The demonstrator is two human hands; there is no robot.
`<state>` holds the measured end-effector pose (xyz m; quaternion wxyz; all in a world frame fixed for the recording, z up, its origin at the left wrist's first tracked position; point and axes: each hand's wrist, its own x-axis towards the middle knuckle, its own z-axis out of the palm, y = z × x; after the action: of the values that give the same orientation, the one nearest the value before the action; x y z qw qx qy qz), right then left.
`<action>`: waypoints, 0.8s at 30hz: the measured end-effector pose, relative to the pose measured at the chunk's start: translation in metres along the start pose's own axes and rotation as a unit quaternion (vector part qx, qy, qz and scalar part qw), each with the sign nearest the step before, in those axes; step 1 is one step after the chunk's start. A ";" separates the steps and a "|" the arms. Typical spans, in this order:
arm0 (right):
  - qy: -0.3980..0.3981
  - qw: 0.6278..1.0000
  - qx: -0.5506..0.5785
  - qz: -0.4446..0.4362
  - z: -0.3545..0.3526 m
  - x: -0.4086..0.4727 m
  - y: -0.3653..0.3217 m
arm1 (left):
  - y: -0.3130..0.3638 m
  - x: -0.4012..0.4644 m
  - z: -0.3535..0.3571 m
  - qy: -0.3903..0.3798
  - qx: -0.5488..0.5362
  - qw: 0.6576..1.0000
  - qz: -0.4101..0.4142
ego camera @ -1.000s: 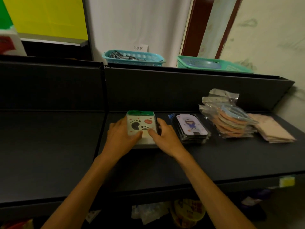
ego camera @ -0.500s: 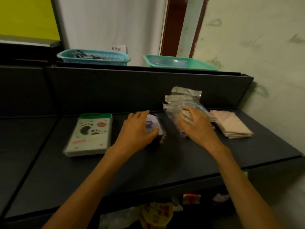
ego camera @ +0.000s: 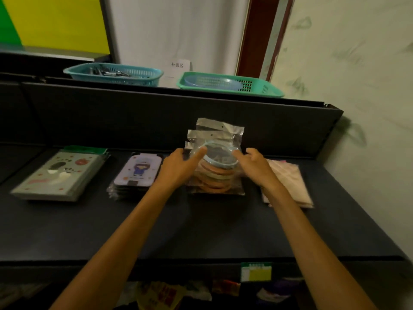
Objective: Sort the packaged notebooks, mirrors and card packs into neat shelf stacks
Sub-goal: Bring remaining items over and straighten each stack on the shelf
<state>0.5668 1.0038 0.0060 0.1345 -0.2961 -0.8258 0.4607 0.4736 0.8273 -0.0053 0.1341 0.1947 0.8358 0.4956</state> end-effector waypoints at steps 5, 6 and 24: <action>-0.088 0.992 0.056 0.067 0.016 0.020 0.010 | 0.003 0.018 0.022 -0.032 -0.142 0.978 -0.148; -0.092 0.992 0.067 0.061 0.019 0.021 0.011 | 0.002 0.019 0.024 -0.047 -0.147 0.976 -0.155; -0.146 0.956 0.180 -0.178 0.010 -0.007 0.033 | -0.031 0.003 0.002 -0.137 -0.157 0.965 0.162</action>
<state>0.5791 1.0063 -0.0263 0.1437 -0.0450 -0.7790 0.6087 0.4659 0.8164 -0.0335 0.1935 0.3701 0.6787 0.6041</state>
